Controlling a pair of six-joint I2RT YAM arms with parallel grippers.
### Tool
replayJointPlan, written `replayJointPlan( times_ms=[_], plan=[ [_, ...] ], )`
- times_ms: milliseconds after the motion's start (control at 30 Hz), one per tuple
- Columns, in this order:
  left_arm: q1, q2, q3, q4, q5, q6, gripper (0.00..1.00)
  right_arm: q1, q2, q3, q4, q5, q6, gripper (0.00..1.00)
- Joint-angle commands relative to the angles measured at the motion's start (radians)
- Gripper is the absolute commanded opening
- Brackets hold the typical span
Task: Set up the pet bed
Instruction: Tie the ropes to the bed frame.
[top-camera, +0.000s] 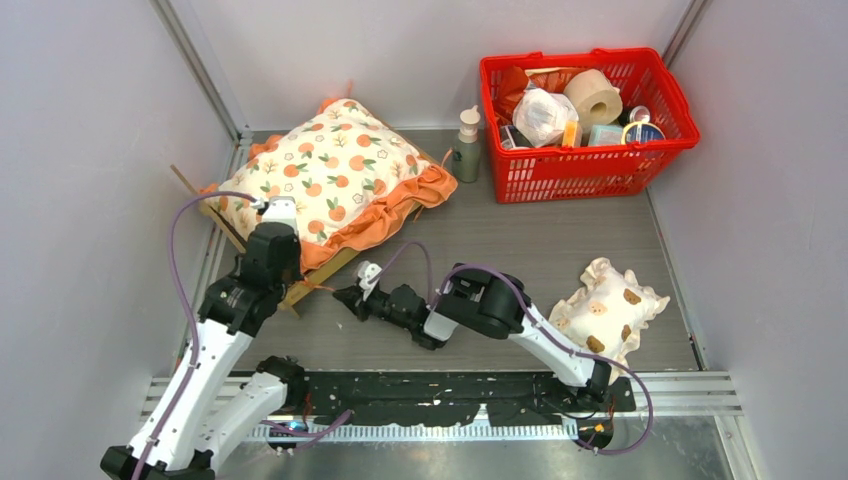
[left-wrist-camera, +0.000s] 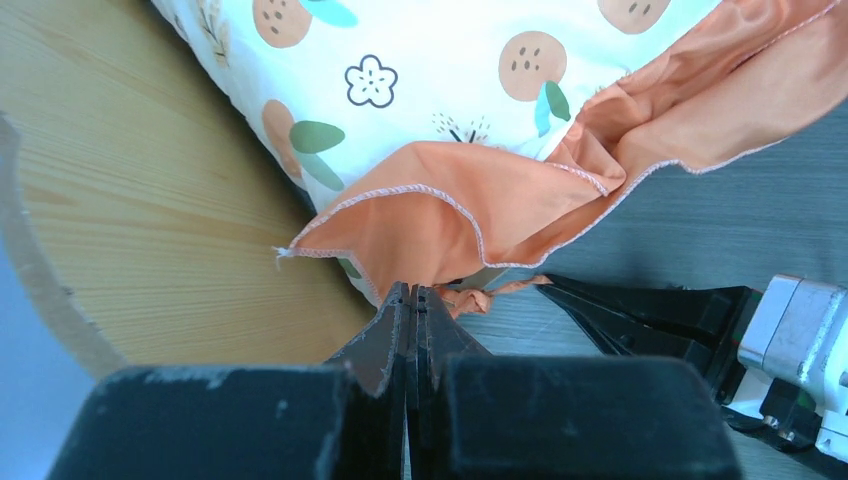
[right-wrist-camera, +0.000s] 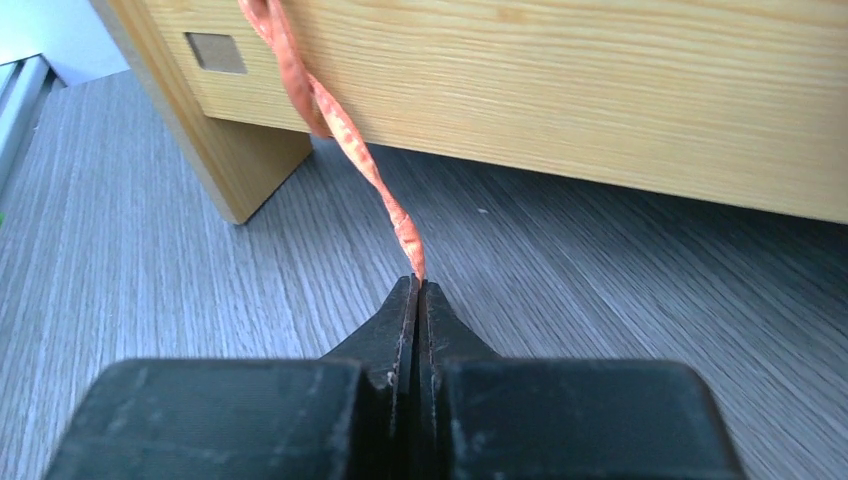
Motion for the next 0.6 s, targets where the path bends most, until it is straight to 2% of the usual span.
replayJointPlan(
  times_ms=[0,200,300,333,367,433,500,567],
  plan=[
    [0.004,-0.035,0.057,-0.009,-0.042,-0.016,0.0,0.005,-0.067,-0.062,0.006,0.122,0.072,0.05],
    [0.004,-0.087,0.04,-0.036,0.052,-0.034,0.0,0.014,-0.1,-0.101,-0.005,0.179,0.093,0.05],
    [0.004,-0.094,0.037,-0.037,0.155,0.015,0.0,0.015,-0.115,-0.099,-0.006,0.143,0.083,0.05],
    [0.004,-0.089,0.043,-0.05,0.182,0.034,0.05,0.015,-0.117,-0.096,-0.002,0.134,0.083,0.05],
    [0.004,-0.084,0.05,-0.065,0.212,0.064,0.17,0.015,-0.116,-0.095,0.008,0.13,0.08,0.05],
    [0.004,-0.061,0.071,-0.118,0.237,0.114,0.33,0.015,-0.112,-0.089,0.015,0.123,0.081,0.05],
    [0.004,-0.026,0.092,-0.172,0.261,0.141,0.4,0.015,-0.11,-0.086,0.023,0.119,0.08,0.05],
    [0.004,0.024,0.111,-0.241,0.303,0.175,0.4,0.016,-0.108,-0.086,0.035,0.115,0.081,0.05]
  ],
)
